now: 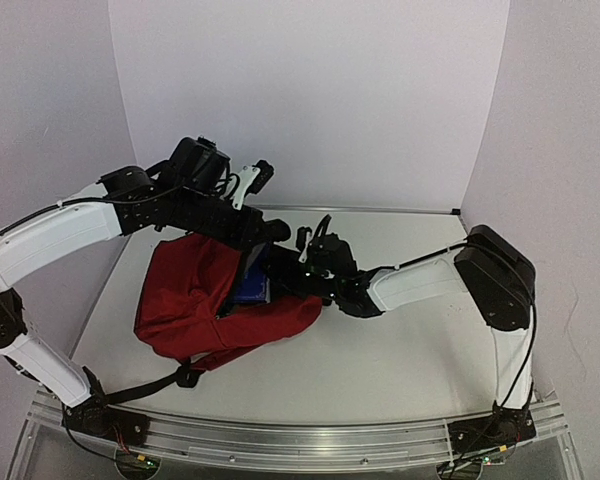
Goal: Pack the student bag
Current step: Place the book in the student bag.
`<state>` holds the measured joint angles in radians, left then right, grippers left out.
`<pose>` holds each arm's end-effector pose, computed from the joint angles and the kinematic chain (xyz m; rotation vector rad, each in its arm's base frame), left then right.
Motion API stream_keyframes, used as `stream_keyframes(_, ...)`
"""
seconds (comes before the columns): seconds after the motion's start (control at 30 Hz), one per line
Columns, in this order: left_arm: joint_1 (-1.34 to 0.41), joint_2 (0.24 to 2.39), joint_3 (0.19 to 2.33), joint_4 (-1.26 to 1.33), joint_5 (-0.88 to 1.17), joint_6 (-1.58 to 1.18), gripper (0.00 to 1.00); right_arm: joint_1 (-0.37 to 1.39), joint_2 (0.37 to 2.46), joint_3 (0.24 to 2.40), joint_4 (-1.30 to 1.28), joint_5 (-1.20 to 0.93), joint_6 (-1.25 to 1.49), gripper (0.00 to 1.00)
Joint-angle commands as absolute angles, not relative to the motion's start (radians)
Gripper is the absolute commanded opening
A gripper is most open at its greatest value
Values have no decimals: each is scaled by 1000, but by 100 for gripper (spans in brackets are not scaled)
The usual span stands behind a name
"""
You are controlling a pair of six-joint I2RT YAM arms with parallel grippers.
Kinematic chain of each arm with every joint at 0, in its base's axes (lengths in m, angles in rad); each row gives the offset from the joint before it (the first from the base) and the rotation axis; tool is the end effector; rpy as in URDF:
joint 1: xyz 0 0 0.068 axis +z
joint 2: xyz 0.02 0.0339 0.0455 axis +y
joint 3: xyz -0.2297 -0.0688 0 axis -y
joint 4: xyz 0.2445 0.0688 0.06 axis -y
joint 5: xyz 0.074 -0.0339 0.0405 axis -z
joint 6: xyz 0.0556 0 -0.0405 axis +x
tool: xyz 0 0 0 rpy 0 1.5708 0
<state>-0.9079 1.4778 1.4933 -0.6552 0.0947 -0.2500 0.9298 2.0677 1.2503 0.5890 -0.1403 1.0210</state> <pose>0.2088 -0.2759 0.3288 0.7981 2.1680 -0.7264 0.2726 0.3783 0.1489 -0.0210 2.0741 1.4434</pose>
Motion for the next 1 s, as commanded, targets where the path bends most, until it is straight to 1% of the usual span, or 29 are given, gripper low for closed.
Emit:
stream_keyframes(0.0, -879, 1482, 1545, -457, 315, -257, 0, 984, 2113, 1361, 840, -279, 1009, 24)
stream_keyframes(0.17, -848, 1499, 1508, -429, 368, -284, 0, 994, 2155, 1408, 861, -319, 986, 26)
stream_keyframes(0.27, -837, 1491, 1470, -410, 329, -327, 0, 994, 2119, 1363, 841, -256, 967, 29)
stream_keyframes(0.37, -832, 1465, 1416, -382, 206, -381, 0, 994, 2029, 1284, 766, -113, 916, 39)
stream_keyframes(0.43, -828, 1455, 1387, -366, 167, -406, 0, 993, 1949, 1237, 699, -28, 870, 48)
stream_keyframes(0.53, -824, 1468, 1372, -345, 174, -425, 0, 993, 1863, 1188, 578, 94, 811, 59)
stream_keyframes(0.63, -824, 1503, 1382, -335, 220, -429, 1, 991, 1793, 1156, 445, 205, 799, 65)
stream_keyframes(0.7, -824, 1525, 1391, -330, 247, -431, 8, 992, 1754, 1119, 399, 246, 795, 71)
stream_keyframes(0.73, -824, 1531, 1393, -325, 259, -432, 14, 992, 1737, 1109, 370, 269, 797, 73)
stream_keyframes(0.87, -823, 1534, 1397, -312, 299, -446, 48, 975, 1697, 1072, 300, 310, 797, 80)
stream_keyframes(0.97, -824, 1510, 1397, -340, 291, -466, 69, 941, 1688, 1063, 267, 296, 796, 81)
